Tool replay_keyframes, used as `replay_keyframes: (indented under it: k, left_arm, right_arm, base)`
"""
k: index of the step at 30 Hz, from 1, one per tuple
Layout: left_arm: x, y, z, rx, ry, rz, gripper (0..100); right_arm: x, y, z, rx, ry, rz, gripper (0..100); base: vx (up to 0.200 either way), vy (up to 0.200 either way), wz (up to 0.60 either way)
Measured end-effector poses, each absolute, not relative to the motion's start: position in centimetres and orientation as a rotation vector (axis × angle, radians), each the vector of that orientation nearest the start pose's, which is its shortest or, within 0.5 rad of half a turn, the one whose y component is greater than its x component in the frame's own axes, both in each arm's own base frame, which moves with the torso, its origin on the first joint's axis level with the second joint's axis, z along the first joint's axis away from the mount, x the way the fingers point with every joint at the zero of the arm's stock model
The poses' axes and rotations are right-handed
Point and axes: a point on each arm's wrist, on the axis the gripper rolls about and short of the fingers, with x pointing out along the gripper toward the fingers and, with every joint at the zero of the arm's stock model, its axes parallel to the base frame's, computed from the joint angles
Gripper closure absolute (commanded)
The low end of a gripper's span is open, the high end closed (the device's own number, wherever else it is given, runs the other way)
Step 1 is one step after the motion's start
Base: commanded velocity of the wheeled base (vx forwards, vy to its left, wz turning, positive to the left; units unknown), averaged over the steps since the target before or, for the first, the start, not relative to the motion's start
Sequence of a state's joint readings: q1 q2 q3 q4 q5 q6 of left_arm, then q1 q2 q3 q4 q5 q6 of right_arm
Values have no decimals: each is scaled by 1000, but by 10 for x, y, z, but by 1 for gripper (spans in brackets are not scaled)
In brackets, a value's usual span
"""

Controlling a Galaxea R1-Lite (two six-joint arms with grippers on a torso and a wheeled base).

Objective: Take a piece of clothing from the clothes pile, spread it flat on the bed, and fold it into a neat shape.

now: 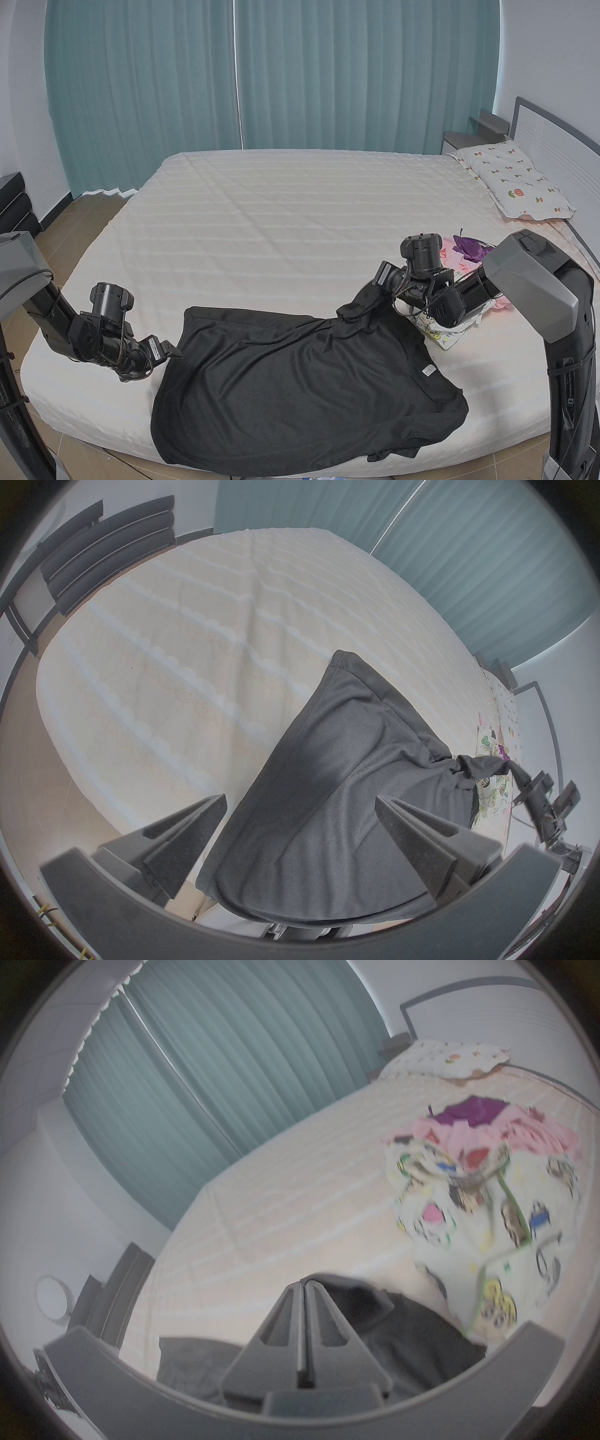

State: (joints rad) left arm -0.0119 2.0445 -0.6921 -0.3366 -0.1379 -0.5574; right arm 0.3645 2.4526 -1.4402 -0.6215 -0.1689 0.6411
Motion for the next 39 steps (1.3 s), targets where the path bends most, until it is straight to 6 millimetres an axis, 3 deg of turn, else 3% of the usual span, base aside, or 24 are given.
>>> replay_keyframes:
  k: [6,7,16,23,31,39]
  left_arm:
    - [304,-5,26,-576,1025,155,0]
    - [304,-5,26,-576,1024,156,0]
    - [307,-3,24,-581,1023,163,0]
    - [308,-2,24,-588,1021,162,0]
    - [320,-2,32,-699,970,198,0]
    - [361,-8,38,-749,879,198,0]
  right_arm:
    - [479,171,37,523,334,39,100]
    - [483,171,35,523,323,33,0]
    - [502,167,22,545,246,21,0]
    - [498,158,13,545,283,3,0]
    - [456,150,-2,542,437,-10,0]
    - [397,137,-10,560,510,-8,0]
  base:
    - [0,0,0]
    - [0,0,0]
    - [0,0,0]
    - [0,0,0]
    - [0,0,0]
    - [0,0,0]
